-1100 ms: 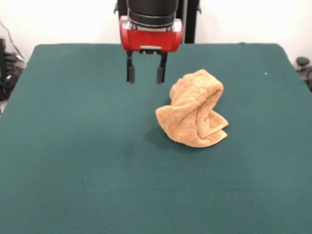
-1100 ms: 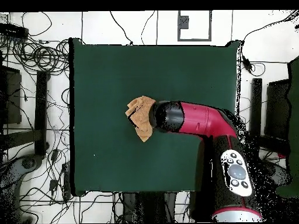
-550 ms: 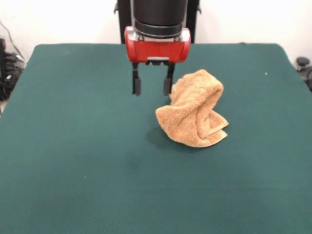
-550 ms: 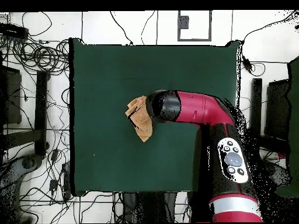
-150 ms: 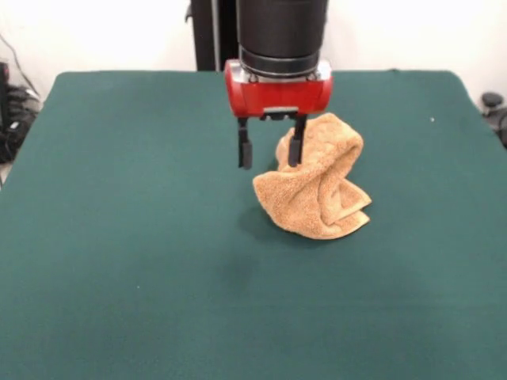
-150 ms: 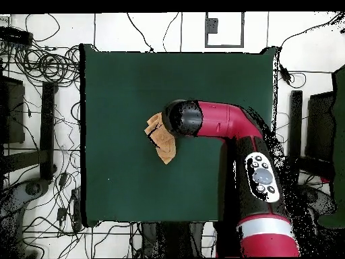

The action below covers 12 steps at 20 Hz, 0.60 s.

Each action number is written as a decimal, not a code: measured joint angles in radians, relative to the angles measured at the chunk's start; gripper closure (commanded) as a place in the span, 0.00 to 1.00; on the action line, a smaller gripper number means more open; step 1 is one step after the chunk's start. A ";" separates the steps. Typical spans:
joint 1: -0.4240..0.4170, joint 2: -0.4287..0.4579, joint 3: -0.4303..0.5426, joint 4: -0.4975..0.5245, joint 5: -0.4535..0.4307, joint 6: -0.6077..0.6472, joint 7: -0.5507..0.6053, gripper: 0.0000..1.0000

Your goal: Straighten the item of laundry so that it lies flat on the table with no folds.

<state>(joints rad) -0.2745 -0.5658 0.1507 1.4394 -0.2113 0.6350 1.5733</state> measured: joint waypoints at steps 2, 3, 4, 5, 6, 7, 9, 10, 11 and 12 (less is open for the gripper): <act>0.001 0.007 0.004 -0.002 0.000 0.000 0.000 0.00; 0.001 0.012 0.008 -0.002 -0.001 0.000 0.000 0.00; 0.001 0.016 0.012 -0.002 -0.001 0.000 0.000 0.00; 0.001 0.021 0.017 -0.002 -0.001 0.000 0.000 0.00; 0.001 0.024 0.022 -0.002 -0.001 0.000 0.000 0.00; 0.001 0.028 0.027 -0.002 -0.001 0.000 0.000 0.00; 0.000 0.035 0.038 -0.002 -0.001 0.000 0.000 0.00; -0.001 0.040 0.046 -0.002 -0.001 0.000 0.000 0.00; -0.003 0.044 0.053 -0.002 -0.001 0.000 0.000 0.00; -0.006 0.048 0.061 -0.002 -0.001 0.000 0.000 0.00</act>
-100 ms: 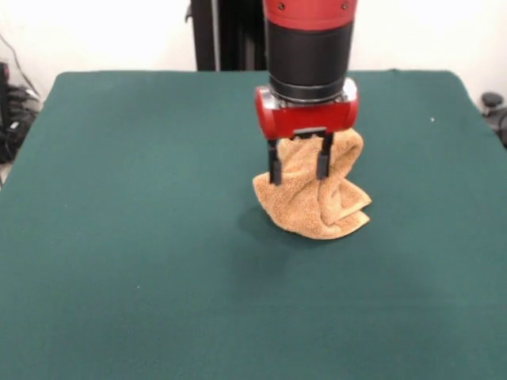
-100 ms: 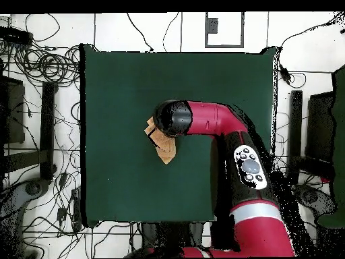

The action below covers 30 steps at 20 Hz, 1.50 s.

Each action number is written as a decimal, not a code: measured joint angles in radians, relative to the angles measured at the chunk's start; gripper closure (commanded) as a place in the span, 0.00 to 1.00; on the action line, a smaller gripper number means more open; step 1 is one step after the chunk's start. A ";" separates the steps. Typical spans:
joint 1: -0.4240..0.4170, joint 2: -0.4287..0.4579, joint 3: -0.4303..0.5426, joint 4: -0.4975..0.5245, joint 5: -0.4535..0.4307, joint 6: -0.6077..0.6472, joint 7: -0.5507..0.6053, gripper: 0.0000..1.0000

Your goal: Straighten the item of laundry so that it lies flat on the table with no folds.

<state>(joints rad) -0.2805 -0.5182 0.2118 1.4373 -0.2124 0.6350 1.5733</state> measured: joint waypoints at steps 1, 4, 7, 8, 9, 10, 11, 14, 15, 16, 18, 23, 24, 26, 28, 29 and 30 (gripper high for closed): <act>-0.002 0.004 0.008 0.000 0.000 0.000 0.000 0.00; -0.013 0.009 0.029 0.000 0.000 0.000 0.000 0.00; -0.024 0.016 0.051 0.000 0.000 0.000 0.000 0.00; -0.025 0.019 0.055 0.000 0.000 0.000 0.000 0.00; -0.025 0.021 0.057 0.000 -0.001 0.000 0.000 0.00; -0.025 0.028 0.061 0.000 -0.001 0.000 0.000 0.00; -0.025 0.032 0.063 0.000 -0.002 0.000 0.000 0.00; -0.025 0.046 0.070 0.000 -0.003 0.000 0.000 0.00; -0.025 0.049 0.073 0.001 -0.003 0.000 0.000 0.00; -0.025 0.051 0.076 0.001 -0.003 0.000 0.000 0.00; -0.026 0.056 0.088 0.002 -0.003 0.000 0.000 0.00; -0.026 0.070 0.105 0.002 -0.004 0.000 0.000 0.00; -0.026 0.073 0.106 0.002 -0.004 0.000 0.000 0.00; -0.026 0.084 0.109 0.002 -0.005 0.000 0.000 0.00; -0.026 0.089 0.110 0.002 -0.005 0.000 0.000 0.00; -0.026 0.094 0.111 0.002 -0.005 -0.001 0.000 0.00; -0.025 0.095 0.111 0.002 -0.005 -0.001 0.000 0.00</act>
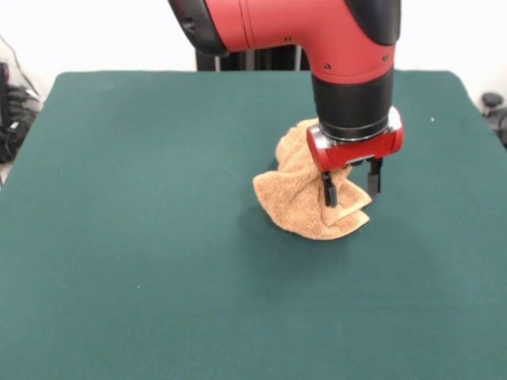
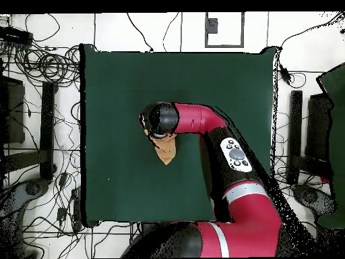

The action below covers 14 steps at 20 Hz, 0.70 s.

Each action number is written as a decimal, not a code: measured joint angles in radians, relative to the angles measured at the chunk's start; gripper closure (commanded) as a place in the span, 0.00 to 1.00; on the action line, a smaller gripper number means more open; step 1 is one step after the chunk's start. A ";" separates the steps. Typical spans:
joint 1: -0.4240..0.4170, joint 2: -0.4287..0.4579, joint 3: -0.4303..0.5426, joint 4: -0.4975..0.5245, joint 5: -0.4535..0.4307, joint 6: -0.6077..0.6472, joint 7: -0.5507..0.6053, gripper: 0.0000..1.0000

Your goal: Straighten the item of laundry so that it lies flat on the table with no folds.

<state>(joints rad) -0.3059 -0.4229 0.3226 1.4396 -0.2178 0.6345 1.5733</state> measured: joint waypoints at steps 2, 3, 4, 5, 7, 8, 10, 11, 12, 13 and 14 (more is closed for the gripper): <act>0.001 0.001 0.000 0.000 0.000 0.000 0.000 0.00; 0.001 0.002 0.000 0.000 0.000 0.000 0.000 0.00; 0.002 0.002 0.000 0.000 0.000 0.000 0.000 0.00; 0.003 0.002 0.000 0.000 0.000 0.000 0.000 0.00; 0.004 0.003 0.000 0.000 0.000 0.000 0.000 0.00; 0.004 0.004 0.000 0.000 0.000 0.000 0.000 0.00; 0.005 0.006 0.000 0.000 0.000 0.000 0.000 0.00; 0.005 0.007 0.000 0.000 0.000 0.000 0.000 0.00; 0.005 0.008 0.000 0.000 0.000 0.000 0.000 0.00; 0.006 0.009 0.000 -0.001 0.000 0.000 0.000 0.00; 0.006 0.011 0.000 -0.001 0.000 0.000 0.000 0.00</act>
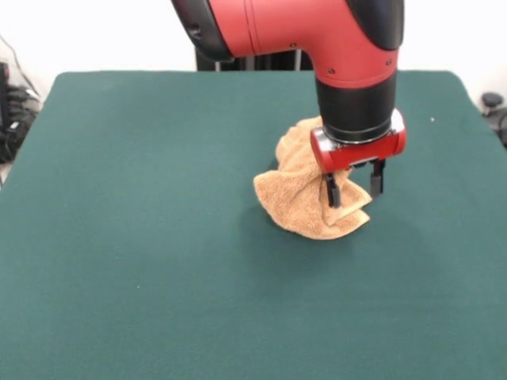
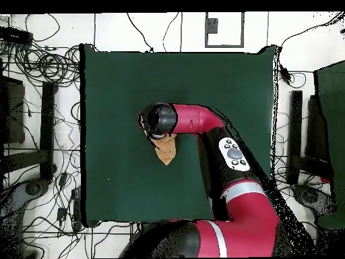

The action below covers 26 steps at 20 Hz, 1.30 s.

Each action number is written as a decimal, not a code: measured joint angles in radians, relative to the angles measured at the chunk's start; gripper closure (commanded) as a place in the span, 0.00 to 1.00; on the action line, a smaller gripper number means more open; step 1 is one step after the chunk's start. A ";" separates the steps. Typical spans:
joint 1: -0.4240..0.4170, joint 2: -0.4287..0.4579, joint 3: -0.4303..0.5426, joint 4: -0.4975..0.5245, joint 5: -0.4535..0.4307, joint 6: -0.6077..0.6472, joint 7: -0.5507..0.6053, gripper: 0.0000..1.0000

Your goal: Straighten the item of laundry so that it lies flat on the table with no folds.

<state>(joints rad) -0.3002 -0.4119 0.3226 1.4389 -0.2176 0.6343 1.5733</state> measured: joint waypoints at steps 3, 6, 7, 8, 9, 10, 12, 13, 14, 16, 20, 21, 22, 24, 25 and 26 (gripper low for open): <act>0.000 0.014 0.000 -0.001 0.000 0.000 0.000 0.00; 0.001 0.029 0.000 -0.001 0.000 0.000 0.000 0.00; 0.001 0.035 0.000 -0.001 0.000 0.000 0.000 0.00; 0.002 0.037 0.000 -0.001 0.000 0.000 0.000 0.00; 0.002 0.040 0.000 -0.001 0.000 0.000 0.000 0.00; 0.003 0.042 0.000 -0.002 0.000 0.000 0.000 0.00; 0.004 0.043 0.000 -0.003 0.000 0.000 0.000 0.00; 0.004 0.043 0.000 -0.003 0.000 0.000 0.000 0.00; 0.004 0.043 0.000 -0.003 0.000 0.000 0.000 0.00; 0.005 0.044 0.000 -0.004 0.000 0.000 0.000 0.00; 0.007 0.045 0.000 -0.006 0.000 0.000 0.000 0.00; 0.008 0.046 -0.001 -0.007 0.000 0.000 0.000 0.00; 0.009 0.047 -0.002 -0.009 0.000 0.001 0.000 0.00; 0.012 0.051 -0.003 -0.012 0.000 0.005 0.000 0.00; 0.015 0.054 -0.005 -0.017 0.000 0.010 0.000 0.00; 0.017 0.058 -0.006 -0.022 0.000 0.016 0.000 0.00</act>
<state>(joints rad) -0.2833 -0.3544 0.3170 1.4169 -0.2172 0.6500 1.5733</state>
